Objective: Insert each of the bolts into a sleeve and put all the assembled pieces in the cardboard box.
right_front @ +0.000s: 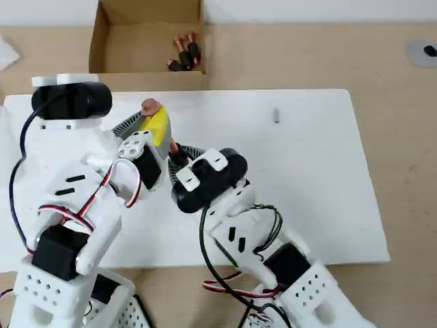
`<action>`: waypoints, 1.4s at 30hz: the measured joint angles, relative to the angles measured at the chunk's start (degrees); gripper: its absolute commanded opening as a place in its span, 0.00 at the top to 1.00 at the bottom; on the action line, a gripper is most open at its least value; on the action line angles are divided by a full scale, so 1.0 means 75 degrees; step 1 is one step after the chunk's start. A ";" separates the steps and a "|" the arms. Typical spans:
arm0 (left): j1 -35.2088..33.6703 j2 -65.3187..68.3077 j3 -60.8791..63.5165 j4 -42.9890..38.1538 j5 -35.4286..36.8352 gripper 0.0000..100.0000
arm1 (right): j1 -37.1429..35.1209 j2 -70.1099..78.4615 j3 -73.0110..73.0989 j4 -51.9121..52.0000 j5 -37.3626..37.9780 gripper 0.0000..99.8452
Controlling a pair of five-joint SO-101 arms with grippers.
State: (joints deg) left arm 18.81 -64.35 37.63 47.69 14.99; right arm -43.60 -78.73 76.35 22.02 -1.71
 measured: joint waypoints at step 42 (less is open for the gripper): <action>0.0527 -0.0633 0.0105 0.1102 0.0000 0.84 | 0.0129 0.0023 0.0023 0.0000 0.0000 0.99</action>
State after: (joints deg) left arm 22.77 -69.10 38.42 55.96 14.99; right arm -42.64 -78.55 76.53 22.02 -1.71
